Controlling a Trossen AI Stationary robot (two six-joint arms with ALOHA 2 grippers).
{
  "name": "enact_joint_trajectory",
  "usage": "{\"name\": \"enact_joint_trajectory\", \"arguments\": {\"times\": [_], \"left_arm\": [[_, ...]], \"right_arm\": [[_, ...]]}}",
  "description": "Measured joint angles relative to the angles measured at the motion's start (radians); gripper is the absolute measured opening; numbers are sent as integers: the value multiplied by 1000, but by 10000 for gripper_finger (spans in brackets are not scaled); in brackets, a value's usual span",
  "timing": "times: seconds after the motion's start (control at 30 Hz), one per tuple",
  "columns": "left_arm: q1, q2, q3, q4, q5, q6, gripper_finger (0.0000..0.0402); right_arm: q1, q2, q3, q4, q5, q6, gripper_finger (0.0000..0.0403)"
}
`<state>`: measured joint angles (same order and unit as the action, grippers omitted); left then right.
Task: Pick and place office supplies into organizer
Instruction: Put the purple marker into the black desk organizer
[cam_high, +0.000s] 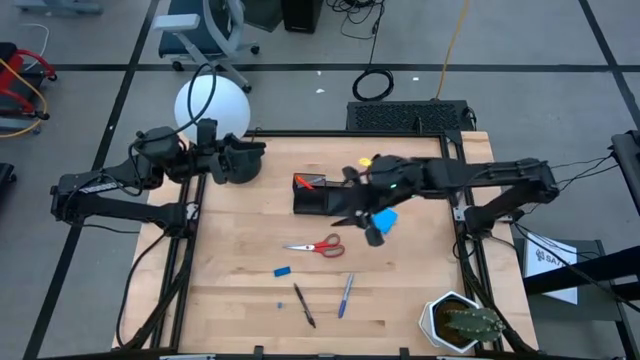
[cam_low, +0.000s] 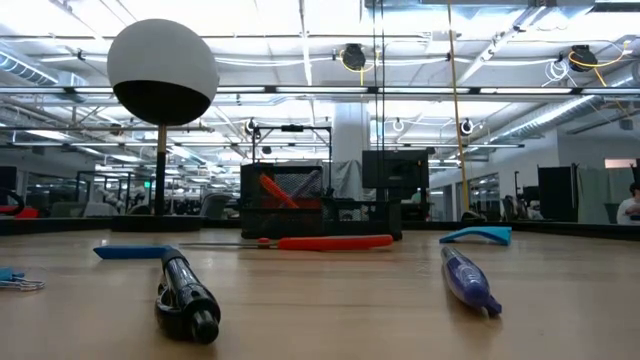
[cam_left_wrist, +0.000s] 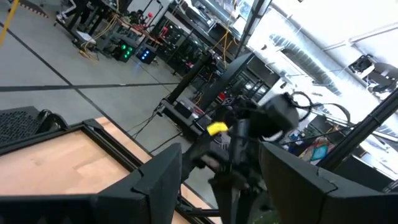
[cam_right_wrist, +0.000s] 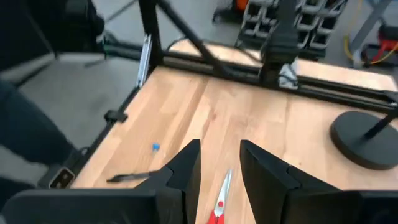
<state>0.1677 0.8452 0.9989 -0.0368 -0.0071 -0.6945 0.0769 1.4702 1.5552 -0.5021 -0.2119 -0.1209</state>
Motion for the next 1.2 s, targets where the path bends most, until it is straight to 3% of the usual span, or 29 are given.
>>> {"name": "enact_joint_trajectory", "arguments": {"times": [0.4,0.87,1.2], "left_arm": [[-6,0,0,-15,6,-37,221],[-7,0,0,-16,6,-44,221],[-7,0,0,-16,6,-44,221]], "right_arm": [[98,221,203,-240,-28,-134,102],[158,297,199,-441,-20,-246,102],[172,296,199,-525,71,-341,102]]}}
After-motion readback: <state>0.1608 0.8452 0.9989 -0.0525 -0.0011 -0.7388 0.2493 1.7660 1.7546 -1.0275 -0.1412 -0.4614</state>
